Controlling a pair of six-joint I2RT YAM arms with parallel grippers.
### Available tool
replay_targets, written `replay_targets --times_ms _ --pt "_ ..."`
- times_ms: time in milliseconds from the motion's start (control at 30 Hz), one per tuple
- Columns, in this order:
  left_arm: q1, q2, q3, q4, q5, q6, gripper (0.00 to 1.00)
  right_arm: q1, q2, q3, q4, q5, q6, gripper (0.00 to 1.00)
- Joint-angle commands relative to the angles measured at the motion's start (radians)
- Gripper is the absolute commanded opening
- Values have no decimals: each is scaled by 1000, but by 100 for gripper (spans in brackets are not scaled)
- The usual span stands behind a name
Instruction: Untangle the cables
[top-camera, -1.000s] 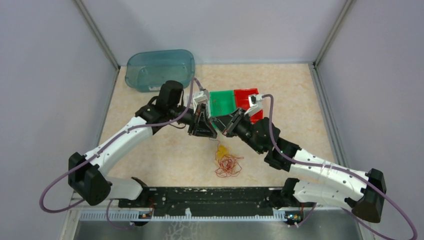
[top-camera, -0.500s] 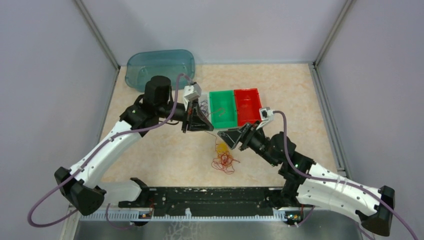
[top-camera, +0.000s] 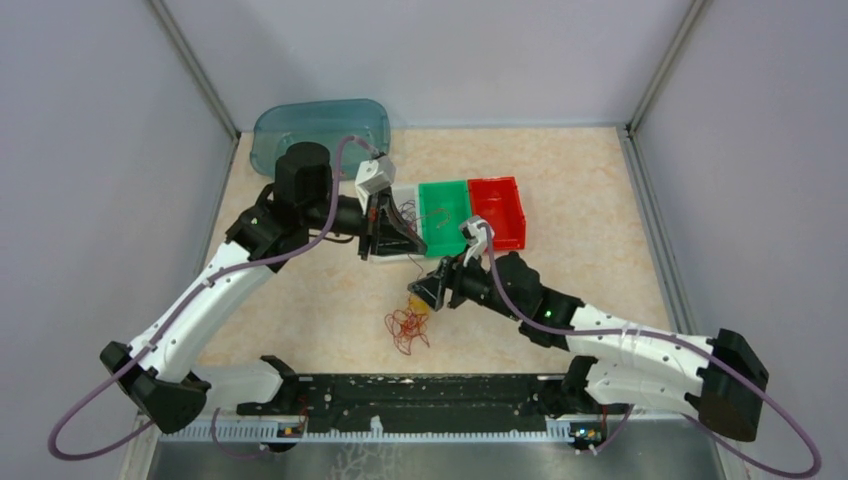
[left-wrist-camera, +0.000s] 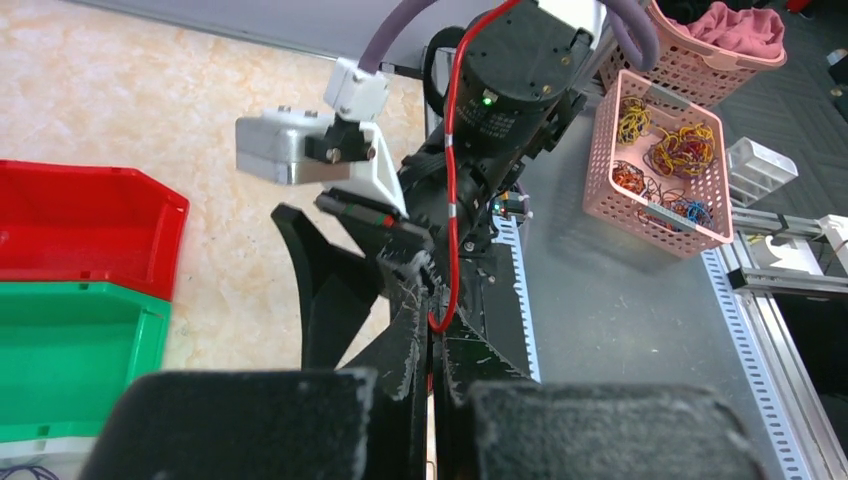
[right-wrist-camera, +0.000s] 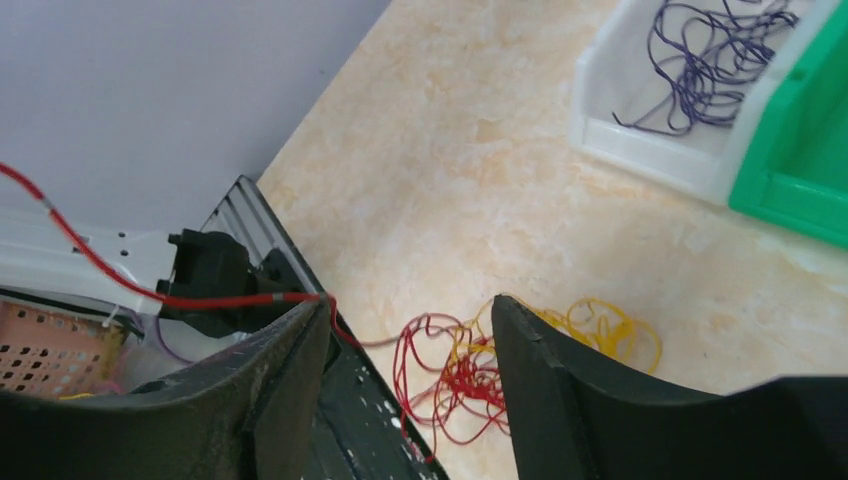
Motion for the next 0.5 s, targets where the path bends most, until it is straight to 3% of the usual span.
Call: replay_targets --times_ms 0,167,467 --pt "-7 -15 66 14 15 -27 0 -6 76 90 177 -81 -32 58" --pt "-8 -8 134 16 16 -32 0 -6 162 98 234 -58 26 41" --pt "-14 -3 278 48 0 -12 0 -5 228 45 301 -17 102 29"
